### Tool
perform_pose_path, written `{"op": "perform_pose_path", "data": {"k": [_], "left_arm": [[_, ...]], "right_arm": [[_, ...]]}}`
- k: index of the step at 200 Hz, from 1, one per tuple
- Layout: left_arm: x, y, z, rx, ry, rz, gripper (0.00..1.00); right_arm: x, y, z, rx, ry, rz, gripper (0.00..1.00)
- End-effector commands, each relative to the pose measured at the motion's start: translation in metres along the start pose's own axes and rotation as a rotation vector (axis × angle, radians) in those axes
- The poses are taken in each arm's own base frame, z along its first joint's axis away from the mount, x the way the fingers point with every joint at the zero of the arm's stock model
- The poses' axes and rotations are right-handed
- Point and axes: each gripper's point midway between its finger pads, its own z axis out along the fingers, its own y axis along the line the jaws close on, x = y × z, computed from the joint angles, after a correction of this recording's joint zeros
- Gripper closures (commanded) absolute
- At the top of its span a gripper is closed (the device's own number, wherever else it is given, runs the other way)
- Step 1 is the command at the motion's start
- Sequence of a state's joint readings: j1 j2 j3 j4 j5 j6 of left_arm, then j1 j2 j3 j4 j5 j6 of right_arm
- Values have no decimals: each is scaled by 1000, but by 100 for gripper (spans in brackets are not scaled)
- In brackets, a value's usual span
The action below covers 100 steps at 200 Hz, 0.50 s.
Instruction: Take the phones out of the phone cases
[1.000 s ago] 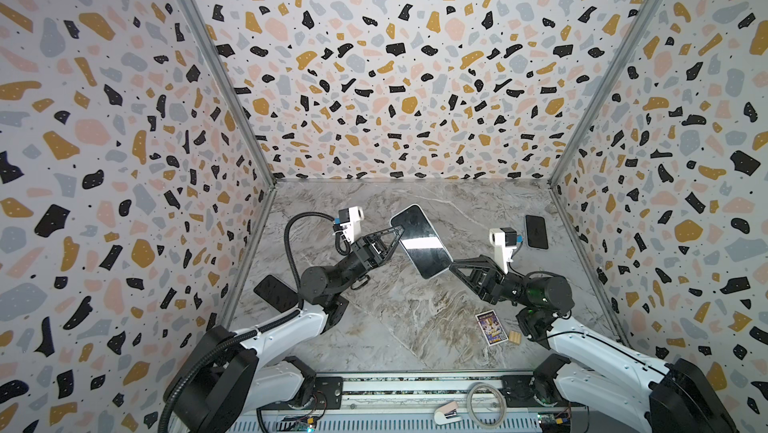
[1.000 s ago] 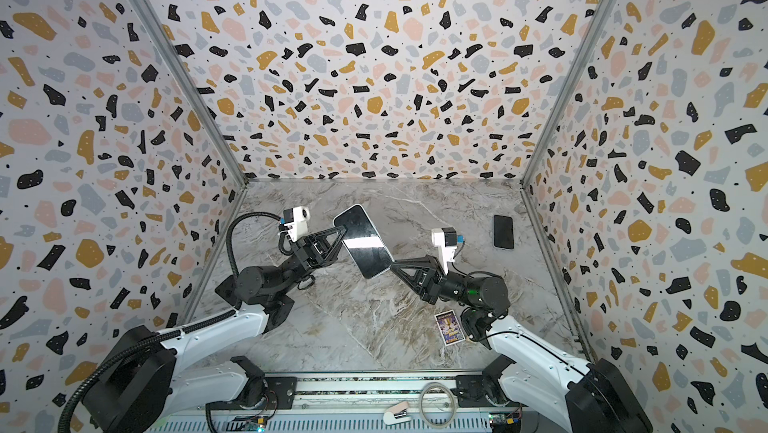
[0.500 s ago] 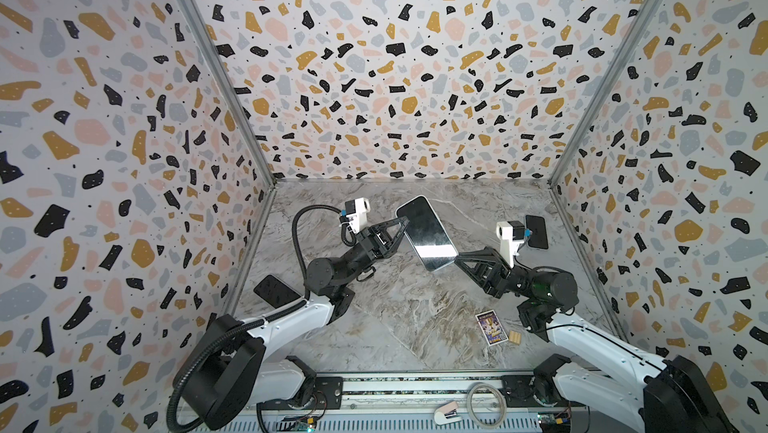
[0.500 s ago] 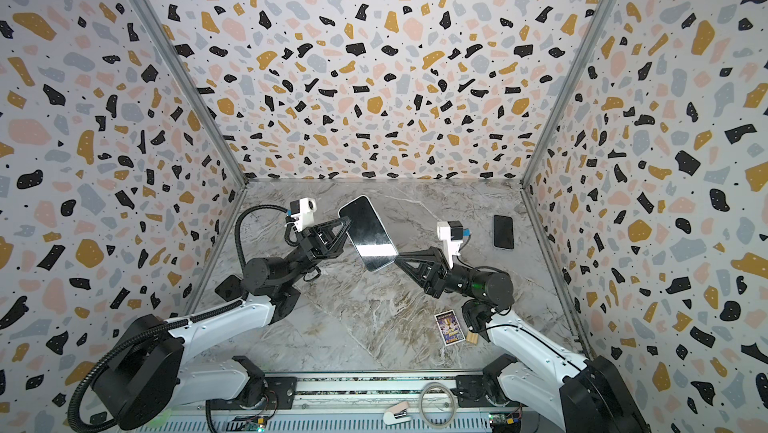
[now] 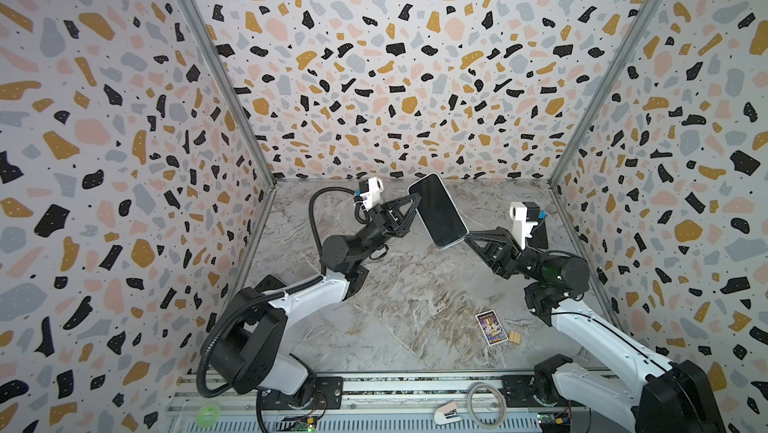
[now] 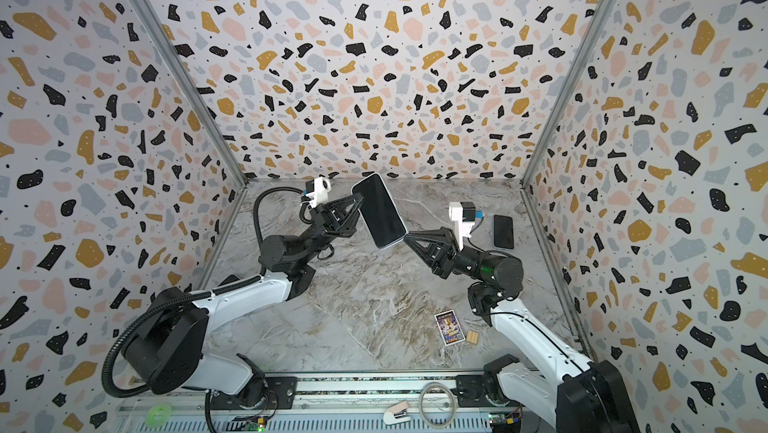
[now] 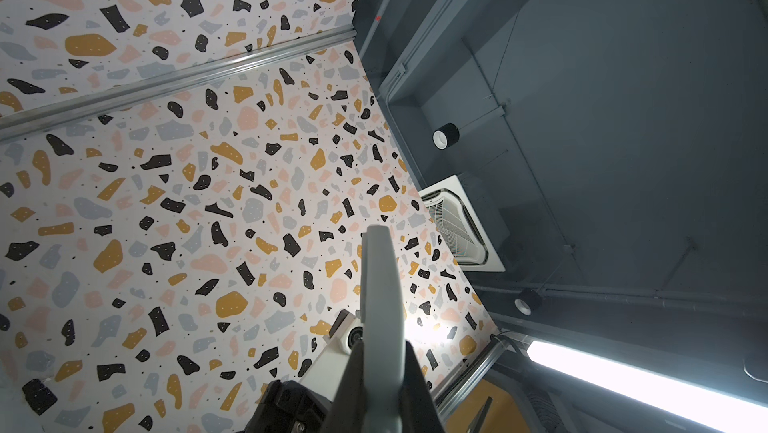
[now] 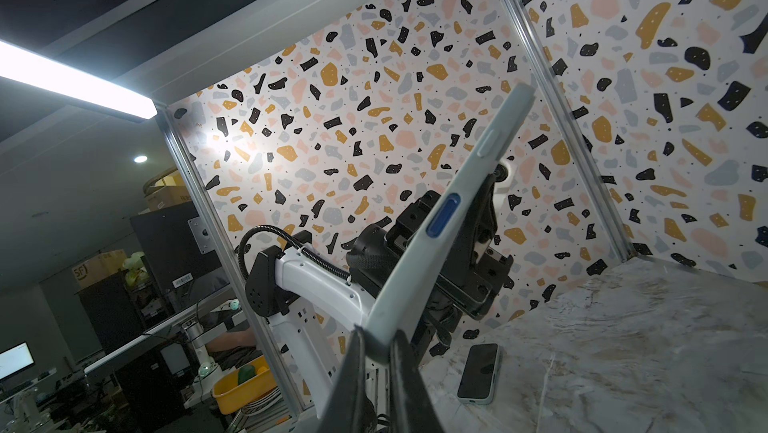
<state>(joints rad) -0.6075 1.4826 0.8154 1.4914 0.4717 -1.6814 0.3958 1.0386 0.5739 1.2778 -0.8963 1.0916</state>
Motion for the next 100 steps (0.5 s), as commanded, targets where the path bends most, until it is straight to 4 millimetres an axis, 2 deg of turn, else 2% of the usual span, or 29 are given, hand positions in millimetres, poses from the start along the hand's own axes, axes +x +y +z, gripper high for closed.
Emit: {"op": "perform_pose_path", "data": {"k": [1,43,100], "left_arm": [[32,-89,6,343,143,68,100],[34,-94,18,390,177,50,100],[36,-100,25,413,197,52,100]], "right_arm": [[-3,-12,1,39,34,17,100],[-13,-20,-2,64,35,3,100],[-18,-30,-9,97,24,7,100]]}}
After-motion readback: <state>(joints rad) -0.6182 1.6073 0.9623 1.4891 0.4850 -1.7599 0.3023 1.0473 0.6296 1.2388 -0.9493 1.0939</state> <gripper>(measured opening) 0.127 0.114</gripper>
